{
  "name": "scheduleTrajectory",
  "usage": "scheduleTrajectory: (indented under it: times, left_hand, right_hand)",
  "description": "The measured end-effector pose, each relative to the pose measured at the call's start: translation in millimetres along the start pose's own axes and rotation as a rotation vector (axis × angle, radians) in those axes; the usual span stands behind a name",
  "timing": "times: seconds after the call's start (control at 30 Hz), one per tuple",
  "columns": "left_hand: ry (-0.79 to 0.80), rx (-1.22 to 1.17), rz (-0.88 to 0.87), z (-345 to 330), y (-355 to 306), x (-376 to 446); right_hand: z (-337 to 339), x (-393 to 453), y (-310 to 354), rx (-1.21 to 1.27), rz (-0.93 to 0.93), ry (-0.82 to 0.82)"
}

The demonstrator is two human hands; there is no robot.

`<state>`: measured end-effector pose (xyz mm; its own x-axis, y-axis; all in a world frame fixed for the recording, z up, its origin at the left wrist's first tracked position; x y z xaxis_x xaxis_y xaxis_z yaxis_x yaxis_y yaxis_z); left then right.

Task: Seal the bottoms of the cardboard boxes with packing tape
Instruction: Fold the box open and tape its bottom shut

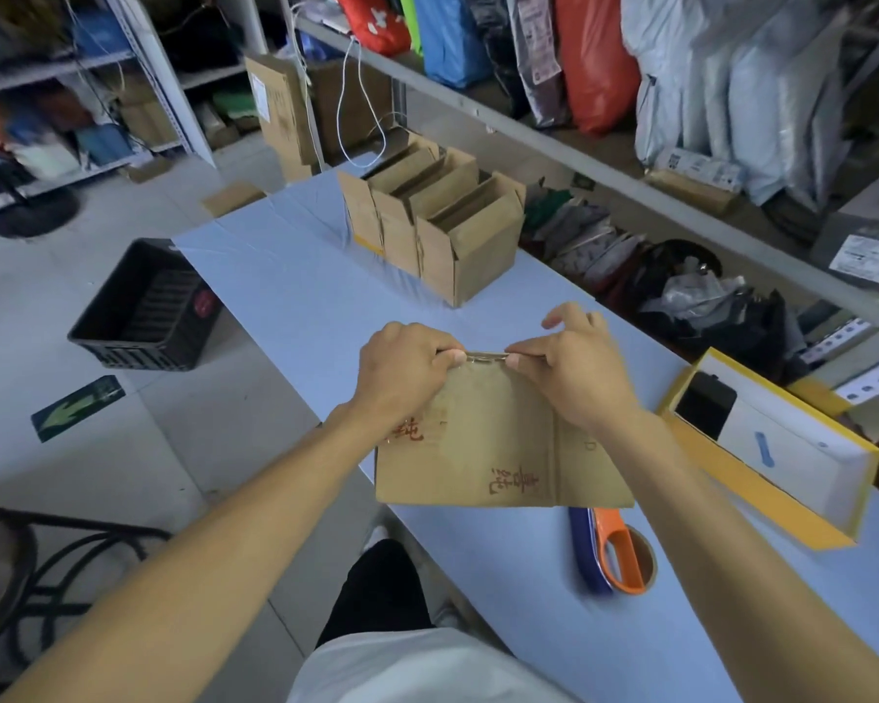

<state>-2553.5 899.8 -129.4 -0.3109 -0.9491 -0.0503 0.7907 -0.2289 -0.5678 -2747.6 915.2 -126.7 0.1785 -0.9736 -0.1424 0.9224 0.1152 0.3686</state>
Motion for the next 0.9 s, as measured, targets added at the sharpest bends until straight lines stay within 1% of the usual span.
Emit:
scheduleTrajectory:
  times: [0.07,0.13,0.2,0.27,0.33,0.4,0.43,0.47,0.53,0.63,0.67,0.7,0.77,0.83,0.9]
  left_hand:
    - [-0.089,0.059,0.0,-4,0,-1]
    - [-0.13,0.084,-0.017,-6,0,0]
    - [-0.099,0.086,-0.034,-6,1,6]
    - [-0.04,0.075,-0.049,-5,2,9]
    - [-0.047,0.032,-0.049,-5,4,9]
    - [-0.115,-0.013,-0.051,-6,4,6]
    - [-0.138,-0.012,-0.054,-7,2,5]
    - [-0.144,0.003,-0.057,-9,0,5]
    - [-0.131,0.045,-0.051,-7,-2,7]
    - [-0.038,0.075,-0.034,-5,11,7]
    - [0.012,0.026,-0.011,-5,19,6]
    - [0.047,-0.076,0.008,-6,26,4]
    - [0.024,-0.306,0.019,-7,34,-2]
    - [-0.05,-0.429,0.027,-7,39,-4]
    - [-0.07,-0.489,0.024,-6,40,-3]
  right_hand:
    - [-6,1,4,0.07,0.032,-0.022]
    - [-10,1,8,0.193,0.044,-0.096]
    - [-11,3,8,0.262,0.024,-0.171]
    - [-11,5,8,0.288,0.032,-0.208]
    - [-9,8,11,0.27,0.059,-0.194]
    - [-12,10,23,0.203,0.112,-0.127]
    - [-16,11,29,0.207,0.131,-0.091]
    - [-19,12,32,0.265,0.123,-0.068]
    - [-21,14,30,0.413,0.056,-0.05]
    - [-21,17,21,0.465,-0.008,-0.058]
    - [-22,17,17,0.487,-0.031,-0.064]
    - [-23,18,16,0.497,-0.044,-0.071]
    - [-25,17,20,0.456,-0.027,-0.094]
    - [-22,18,26,0.343,0.033,-0.088]
    - [-16,18,25,0.134,0.083,-0.003]
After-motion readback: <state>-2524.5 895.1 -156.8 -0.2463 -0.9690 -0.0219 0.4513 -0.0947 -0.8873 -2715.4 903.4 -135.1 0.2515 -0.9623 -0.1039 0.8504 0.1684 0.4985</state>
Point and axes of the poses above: each hand's wrist, its own x-axis towards the middle knuckle, its own z-axis out of the back of the hand, y = z × x, the point moved 5 cm from there along x, towards the middle knuckle, and after that the axes turned 11 degrees about y, right-handed, at the moved point
